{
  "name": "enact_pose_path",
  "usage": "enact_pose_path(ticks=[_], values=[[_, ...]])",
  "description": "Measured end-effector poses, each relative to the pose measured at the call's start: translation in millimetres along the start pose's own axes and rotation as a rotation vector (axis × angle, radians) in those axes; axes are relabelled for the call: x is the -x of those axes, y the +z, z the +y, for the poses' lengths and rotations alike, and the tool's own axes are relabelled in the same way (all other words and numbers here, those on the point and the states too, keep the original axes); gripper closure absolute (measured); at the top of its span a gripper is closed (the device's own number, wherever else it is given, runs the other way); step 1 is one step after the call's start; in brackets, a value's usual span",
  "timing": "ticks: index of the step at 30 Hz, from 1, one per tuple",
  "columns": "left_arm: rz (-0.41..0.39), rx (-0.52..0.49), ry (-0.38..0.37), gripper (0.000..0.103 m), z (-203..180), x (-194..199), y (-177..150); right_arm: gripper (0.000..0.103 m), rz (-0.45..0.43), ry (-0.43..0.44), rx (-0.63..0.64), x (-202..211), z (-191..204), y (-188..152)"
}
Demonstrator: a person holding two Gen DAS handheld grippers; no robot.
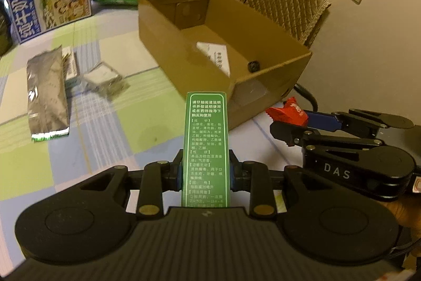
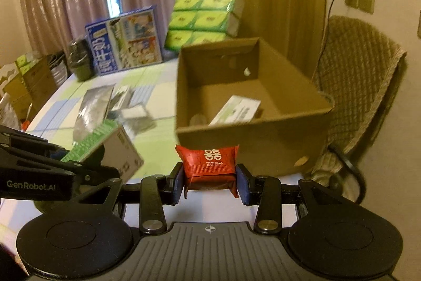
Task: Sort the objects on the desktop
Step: 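Carry the green box in the left tool while the right tool carries the candy to the cardboard box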
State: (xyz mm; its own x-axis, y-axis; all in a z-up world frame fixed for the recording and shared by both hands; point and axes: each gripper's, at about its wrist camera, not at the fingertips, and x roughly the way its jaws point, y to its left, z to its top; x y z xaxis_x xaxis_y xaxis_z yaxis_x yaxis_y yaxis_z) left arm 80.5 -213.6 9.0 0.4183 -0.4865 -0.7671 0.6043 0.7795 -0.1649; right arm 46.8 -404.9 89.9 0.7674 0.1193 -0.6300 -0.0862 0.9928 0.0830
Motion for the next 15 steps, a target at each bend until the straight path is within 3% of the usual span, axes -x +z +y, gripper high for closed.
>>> enact_pose_path(ticks=[15], values=[[-0.038,-0.056,-0.047,0.078,-46.2,-19.9,75.4,0.064,-0.076,-0.039,0.04,-7.0,-47.2,64.2]])
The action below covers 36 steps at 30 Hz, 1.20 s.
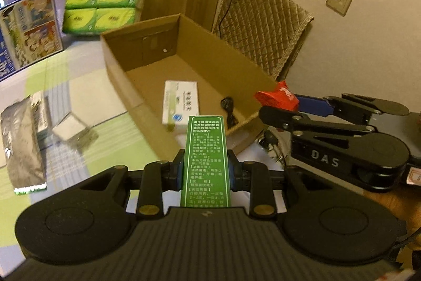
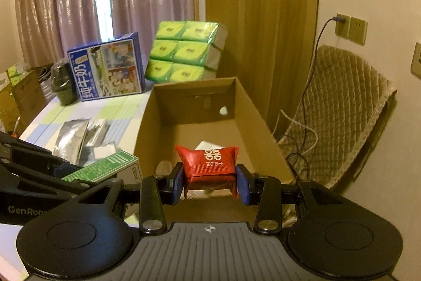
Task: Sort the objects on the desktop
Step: 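Carry the green box in the left tool while the right tool carries the candy to the cardboard box, then open the left tool to drop the green box while the right tool drops the candy into the box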
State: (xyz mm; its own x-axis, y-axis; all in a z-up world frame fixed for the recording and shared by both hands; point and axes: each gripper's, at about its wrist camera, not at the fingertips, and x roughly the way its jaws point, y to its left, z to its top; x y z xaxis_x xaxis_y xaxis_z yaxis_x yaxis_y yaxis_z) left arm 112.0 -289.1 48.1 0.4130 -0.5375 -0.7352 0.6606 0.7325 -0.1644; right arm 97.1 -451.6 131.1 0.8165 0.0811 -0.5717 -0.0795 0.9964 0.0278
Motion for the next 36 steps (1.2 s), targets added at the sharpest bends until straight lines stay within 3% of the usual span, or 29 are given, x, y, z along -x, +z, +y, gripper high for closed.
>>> enact_pose_path(ticks=[20,33,36], values=[[-0.017,0.043,0.012,0.078,1.1,-45.9,79.0,0.064,0.022,-0.027,0.009,-57.0,-38.0,37.9],[-0.017,0.109,0.022,0.078,19.5,-87.2,91.2,0.064,0.057,-0.042,-0.019,-85.8,-54.5,34.6],[-0.042,0.156,0.0,0.066,26.4,-91.7,90.8,0.064,0.059,-0.039,-0.019,-86.2,-54.8,32.7]])
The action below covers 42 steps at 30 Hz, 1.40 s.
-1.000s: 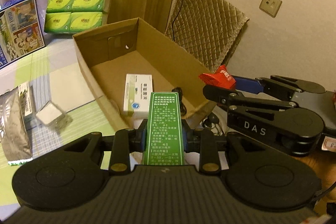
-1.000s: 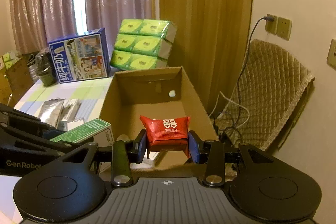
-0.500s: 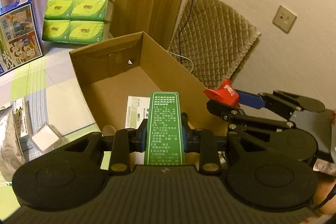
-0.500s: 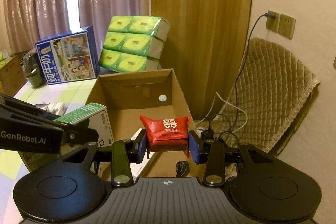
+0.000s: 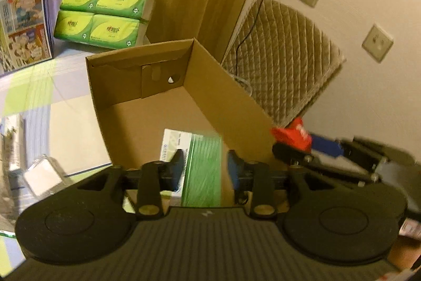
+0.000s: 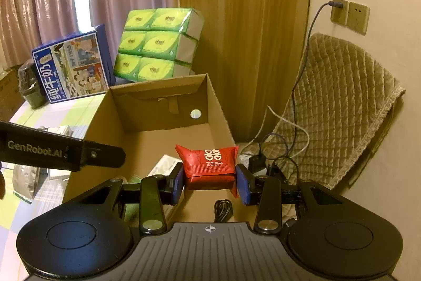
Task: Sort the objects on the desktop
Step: 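Open the left tool to drop the green box while the right tool drops the candy into the box, then withdraw both tools from the cardboard box back over the table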
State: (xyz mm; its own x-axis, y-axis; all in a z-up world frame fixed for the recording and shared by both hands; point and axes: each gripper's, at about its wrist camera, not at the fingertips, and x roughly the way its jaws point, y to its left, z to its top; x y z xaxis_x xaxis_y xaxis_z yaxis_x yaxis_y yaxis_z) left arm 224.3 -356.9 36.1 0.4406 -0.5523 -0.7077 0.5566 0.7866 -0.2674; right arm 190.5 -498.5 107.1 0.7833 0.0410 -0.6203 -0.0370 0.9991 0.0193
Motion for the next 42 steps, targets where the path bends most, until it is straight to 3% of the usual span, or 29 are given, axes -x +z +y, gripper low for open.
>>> enact_pose_path(ticks=[13,15,16,21,23,30,36,38,42], values=[[-0.028,-0.005,0.021,0.066,19.5,24.3,-8.2,0.064,0.005,0.028,0.008,-5.8,11.7,0.2],[-0.033,0.0,0.025,0.065,22.3,27.8,-9.5,0.053,-0.008,0.049,0.002,-5.7,11.3,1.2],[-0.034,0.003,0.027,0.065,24.0,29.4,-10.4,0.039,-0.018,0.056,-0.003,-5.2,10.8,1.9],[-0.044,0.012,0.043,0.062,32.2,37.4,-15.4,0.036,-0.054,0.049,-0.033,5.5,8.2,3.0],[-0.048,0.025,0.047,0.053,37.2,41.4,-18.1,0.035,-0.058,0.044,-0.043,10.2,6.9,2.4],[-0.058,0.046,0.083,0.05,48.1,60.4,-30.9,0.032,-0.066,0.054,-0.091,33.9,8.5,-6.2],[-0.085,0.064,0.096,0.038,53.4,84.8,-46.7,0.024,-0.08,0.086,-0.114,58.8,24.7,-18.0],[-0.095,0.065,0.11,0.029,54.8,93.9,-54.4,0.02,-0.085,0.099,-0.116,67.2,32.1,-22.3],[-0.099,0.076,0.128,0.025,61.8,110.1,-73.3,0.015,-0.092,0.124,-0.117,80.5,48.5,-30.9]])
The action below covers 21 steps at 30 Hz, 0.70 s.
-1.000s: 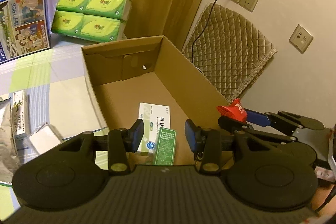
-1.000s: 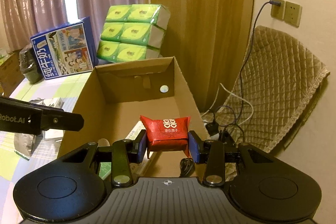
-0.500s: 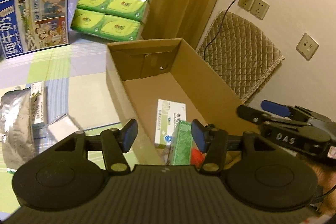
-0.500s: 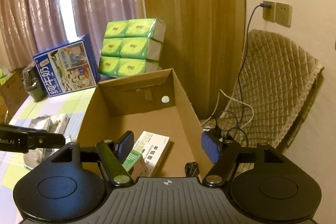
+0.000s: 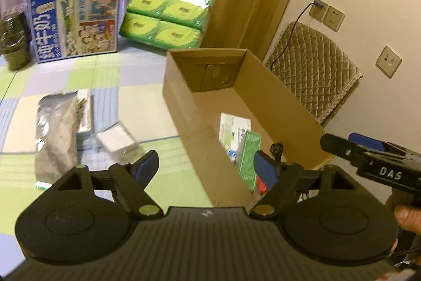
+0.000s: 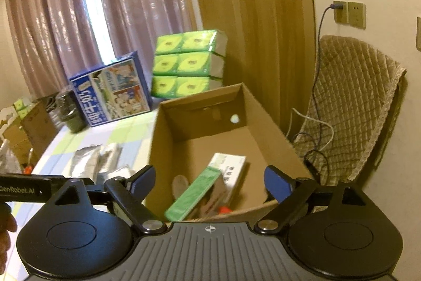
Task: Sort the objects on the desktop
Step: 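Withdraw both tools from the cardboard box back over the table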
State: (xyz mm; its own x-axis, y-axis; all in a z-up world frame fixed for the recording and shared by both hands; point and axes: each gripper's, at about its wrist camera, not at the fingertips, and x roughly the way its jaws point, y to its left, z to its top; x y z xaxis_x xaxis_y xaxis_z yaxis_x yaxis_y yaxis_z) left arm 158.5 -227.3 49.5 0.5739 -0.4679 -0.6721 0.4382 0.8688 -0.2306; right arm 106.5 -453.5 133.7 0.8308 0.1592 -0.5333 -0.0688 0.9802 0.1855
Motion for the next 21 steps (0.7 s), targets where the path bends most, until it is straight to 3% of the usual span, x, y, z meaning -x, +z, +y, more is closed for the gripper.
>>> enact_pose_path(ticks=[7,11,21], values=[[-0.034,0.025,0.07,0.007,24.9,33.5,-29.8,0.007,0.004,0.046,0.018,16.2,32.5,-18.1],[-0.045,0.029,0.122,0.001,40.5,51.0,-44.7,0.002,0.007,0.07,0.024,22.0,47.6,-25.6],[-0.066,0.082,0.228,0.001,84.3,96.0,-71.1,0.002,0.044,0.107,0.041,25.9,79.0,-45.7]])
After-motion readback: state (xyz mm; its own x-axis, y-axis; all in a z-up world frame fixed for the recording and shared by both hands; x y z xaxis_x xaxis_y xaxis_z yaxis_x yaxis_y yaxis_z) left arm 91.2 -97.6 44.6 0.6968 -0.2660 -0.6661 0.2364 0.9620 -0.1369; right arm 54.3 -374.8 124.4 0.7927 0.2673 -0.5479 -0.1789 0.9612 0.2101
